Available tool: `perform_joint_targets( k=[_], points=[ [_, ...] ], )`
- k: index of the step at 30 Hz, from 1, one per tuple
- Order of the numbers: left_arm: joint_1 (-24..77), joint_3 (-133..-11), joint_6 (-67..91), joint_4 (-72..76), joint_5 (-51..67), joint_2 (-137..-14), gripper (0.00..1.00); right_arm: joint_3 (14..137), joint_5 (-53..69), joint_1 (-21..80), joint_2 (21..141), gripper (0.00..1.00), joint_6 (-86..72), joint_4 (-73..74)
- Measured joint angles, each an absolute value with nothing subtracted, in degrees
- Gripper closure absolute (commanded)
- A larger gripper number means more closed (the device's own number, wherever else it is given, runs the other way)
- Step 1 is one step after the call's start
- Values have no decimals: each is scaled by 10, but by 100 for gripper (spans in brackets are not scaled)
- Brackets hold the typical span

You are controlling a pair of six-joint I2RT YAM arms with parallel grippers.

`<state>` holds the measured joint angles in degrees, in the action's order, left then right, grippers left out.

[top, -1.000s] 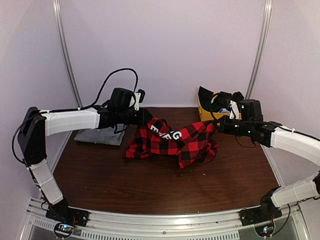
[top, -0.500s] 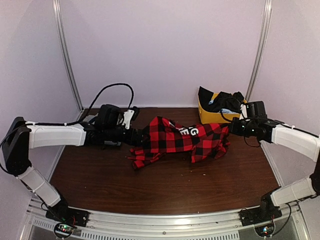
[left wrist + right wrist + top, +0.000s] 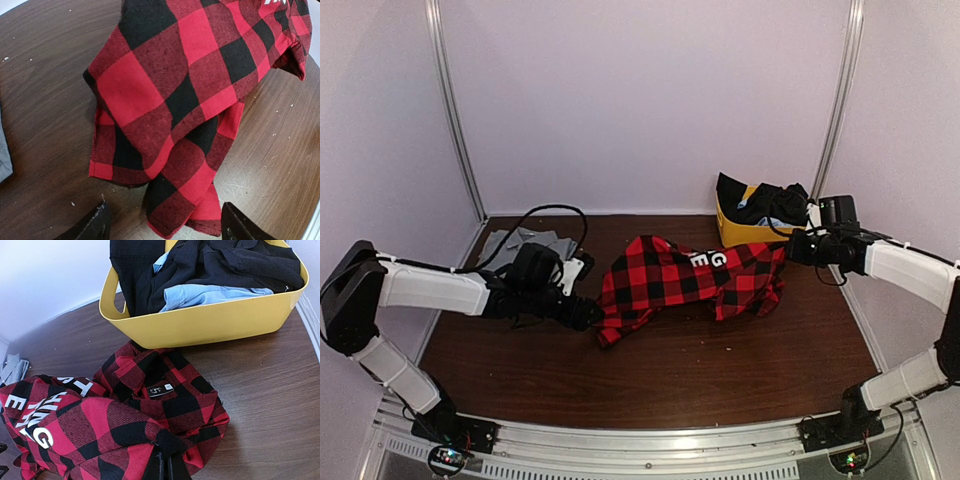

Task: Fold and stack the long sleeve shirts
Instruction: Flatten out the crumpled shirt at the center of the board.

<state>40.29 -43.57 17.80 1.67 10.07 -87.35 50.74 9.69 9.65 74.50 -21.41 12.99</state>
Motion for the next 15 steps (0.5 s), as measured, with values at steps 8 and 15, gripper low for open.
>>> perform_joint_targets(
  k=[8,15],
  points=[
    [408,-434,150,26,124,-913,31,513,117,86,756,100,-207,135],
    [417,-436,133,30,148,-956,51,513,123,86,758,100,-200,135]
  ],
)
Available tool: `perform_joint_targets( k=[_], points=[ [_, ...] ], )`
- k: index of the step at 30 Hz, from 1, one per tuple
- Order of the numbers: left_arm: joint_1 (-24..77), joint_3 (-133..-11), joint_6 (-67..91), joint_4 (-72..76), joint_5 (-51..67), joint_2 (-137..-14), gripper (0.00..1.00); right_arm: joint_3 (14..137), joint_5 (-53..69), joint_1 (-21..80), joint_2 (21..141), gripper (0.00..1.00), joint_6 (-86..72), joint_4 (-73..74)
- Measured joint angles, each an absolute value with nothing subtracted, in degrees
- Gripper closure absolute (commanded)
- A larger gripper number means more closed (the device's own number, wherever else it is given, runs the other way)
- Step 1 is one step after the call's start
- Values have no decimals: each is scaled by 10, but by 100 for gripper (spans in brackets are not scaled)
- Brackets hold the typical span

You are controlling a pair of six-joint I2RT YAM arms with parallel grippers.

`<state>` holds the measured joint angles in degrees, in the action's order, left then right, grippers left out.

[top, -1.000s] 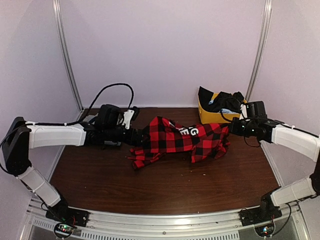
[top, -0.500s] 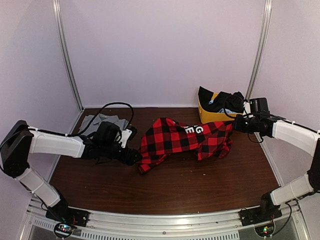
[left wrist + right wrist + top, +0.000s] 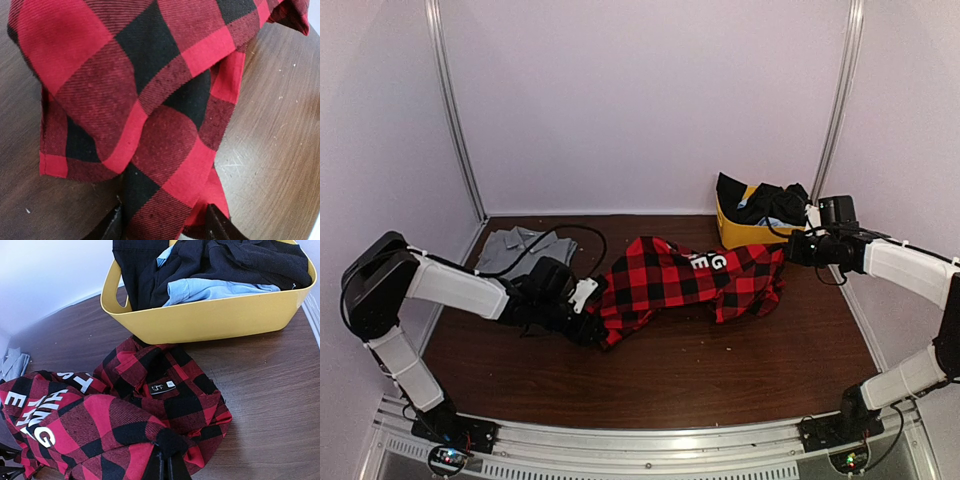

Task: Fold and stack the long sleeve shirts
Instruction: Flatten out the crumpled shirt at the center of the board.

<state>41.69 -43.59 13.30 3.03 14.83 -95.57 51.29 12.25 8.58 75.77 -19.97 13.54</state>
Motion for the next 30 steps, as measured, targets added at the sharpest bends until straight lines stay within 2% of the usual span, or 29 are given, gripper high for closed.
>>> perform_joint_targets(
  k=[9,12,17,20,25,30],
  points=[
    [417,-456,124,41,163,-972,90,513,132,83,758,100,-197,135],
    [417,-463,121,42,163,-972,100,513,132,83,758,100,-195,137],
    [417,-465,124,23,148,-931,100,525,131,77,756,100,-189,159],
    [417,-466,128,0,121,-865,100,548,130,70,744,100,-182,185],
    [411,-514,130,-48,76,-759,100,609,120,59,710,100,-169,218],
    [392,-559,123,-83,32,-720,100,659,110,39,689,100,-155,236]
  ],
)
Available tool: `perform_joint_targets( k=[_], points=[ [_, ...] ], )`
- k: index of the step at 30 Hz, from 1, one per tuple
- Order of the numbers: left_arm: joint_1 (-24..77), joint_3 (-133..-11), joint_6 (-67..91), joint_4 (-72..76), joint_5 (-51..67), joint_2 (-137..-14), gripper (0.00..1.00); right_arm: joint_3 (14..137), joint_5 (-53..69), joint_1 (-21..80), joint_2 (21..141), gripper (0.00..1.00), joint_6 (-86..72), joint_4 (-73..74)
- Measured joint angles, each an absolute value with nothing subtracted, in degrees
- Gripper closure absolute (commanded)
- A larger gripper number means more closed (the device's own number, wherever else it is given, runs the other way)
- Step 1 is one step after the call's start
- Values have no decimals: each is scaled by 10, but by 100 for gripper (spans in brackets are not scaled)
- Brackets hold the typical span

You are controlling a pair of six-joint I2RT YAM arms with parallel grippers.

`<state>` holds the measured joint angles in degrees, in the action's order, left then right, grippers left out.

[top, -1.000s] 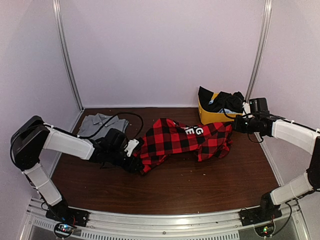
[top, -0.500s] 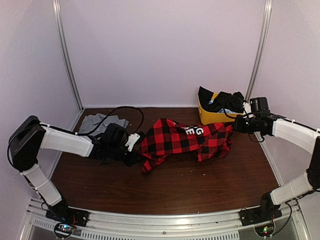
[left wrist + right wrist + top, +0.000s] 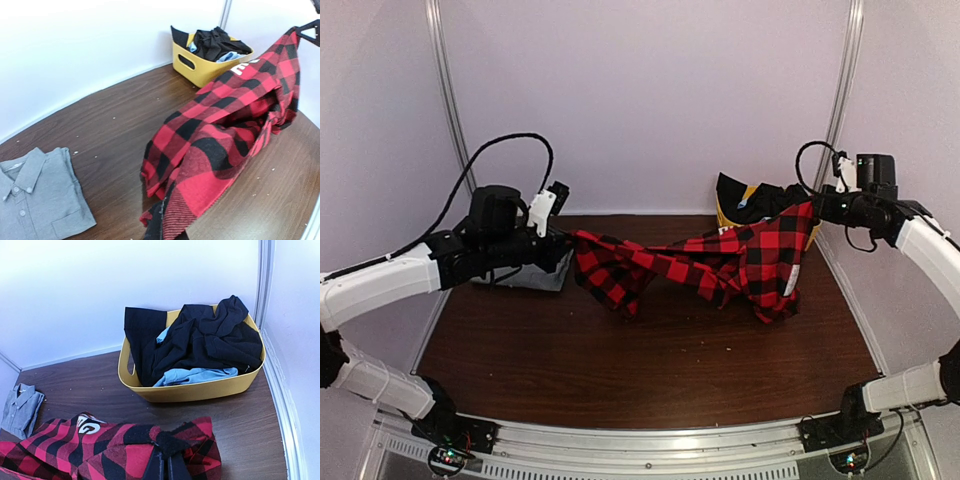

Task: Fold and stack the long sleeve shirts
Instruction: Flatten out the crumpled shirt at the center of the board.

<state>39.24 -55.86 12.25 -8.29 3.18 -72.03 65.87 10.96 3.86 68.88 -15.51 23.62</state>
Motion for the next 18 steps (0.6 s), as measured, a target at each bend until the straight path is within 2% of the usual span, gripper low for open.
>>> perform_joint_targets(
  k=[7,12,15,18],
  points=[
    [359,-575,100,-145,-3,-717,100,678,105,18,686,100,-144,266],
    [357,-570,86,-146,78,-696,100,675,116,16,685,100,-145,267],
    [379,-536,87,-132,135,-682,100,655,126,15,679,100,-149,260],
    [453,-497,87,-130,163,-697,100,633,136,15,677,100,-152,258]
  ],
)
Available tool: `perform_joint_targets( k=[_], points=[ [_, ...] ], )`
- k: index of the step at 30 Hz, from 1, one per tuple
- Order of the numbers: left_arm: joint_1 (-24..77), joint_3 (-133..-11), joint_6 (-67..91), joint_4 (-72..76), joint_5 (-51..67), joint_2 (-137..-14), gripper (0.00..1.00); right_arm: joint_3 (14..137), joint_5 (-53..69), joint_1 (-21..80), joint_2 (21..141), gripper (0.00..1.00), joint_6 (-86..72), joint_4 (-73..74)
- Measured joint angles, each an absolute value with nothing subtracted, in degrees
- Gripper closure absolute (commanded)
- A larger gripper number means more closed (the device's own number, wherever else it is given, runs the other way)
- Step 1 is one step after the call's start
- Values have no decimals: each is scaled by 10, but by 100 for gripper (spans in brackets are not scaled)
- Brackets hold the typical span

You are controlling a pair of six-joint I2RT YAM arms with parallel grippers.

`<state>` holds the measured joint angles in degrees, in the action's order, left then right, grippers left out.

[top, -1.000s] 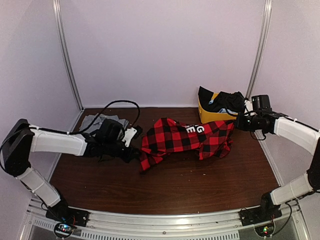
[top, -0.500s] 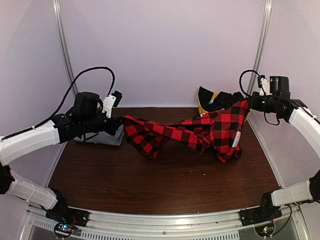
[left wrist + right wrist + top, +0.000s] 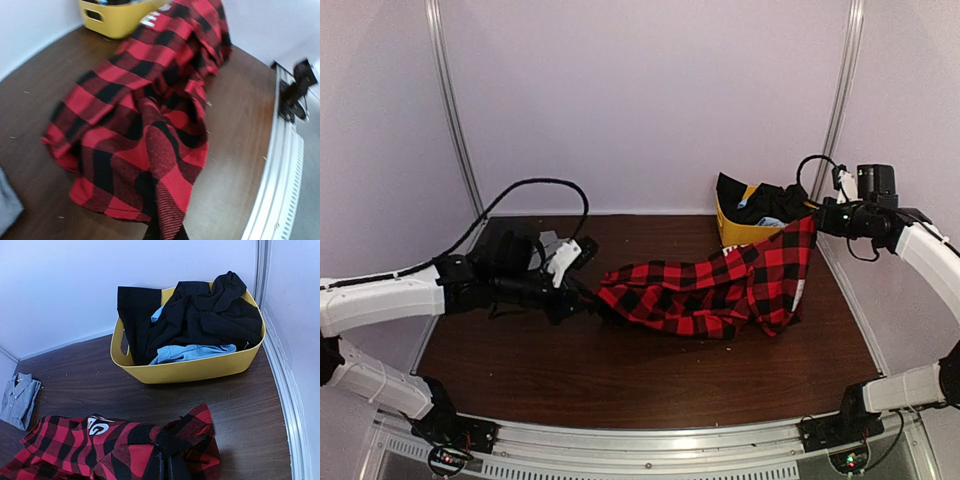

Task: Fold and stack the long sleeve shirts
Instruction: Flatten out the crumpled shirt at the center of the board.

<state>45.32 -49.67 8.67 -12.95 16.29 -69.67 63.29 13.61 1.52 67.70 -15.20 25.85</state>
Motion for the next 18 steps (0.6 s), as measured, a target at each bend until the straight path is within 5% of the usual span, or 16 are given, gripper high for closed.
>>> perform_joint_targets(
  k=[3,6,11,13,18],
  points=[
    [523,-478,87,-135,190,-741,85,617,142,15,677,100,-154,258],
    [561,-477,86,-151,209,-795,51,611,144,15,677,100,-154,258],
    [566,-495,82,-183,209,-825,26,610,146,15,677,100,-154,252],
    [565,-512,80,-179,205,-822,20,607,146,15,677,100,-154,249],
    [534,-540,95,-142,202,-813,23,600,150,15,677,100,-154,244]
  ],
)
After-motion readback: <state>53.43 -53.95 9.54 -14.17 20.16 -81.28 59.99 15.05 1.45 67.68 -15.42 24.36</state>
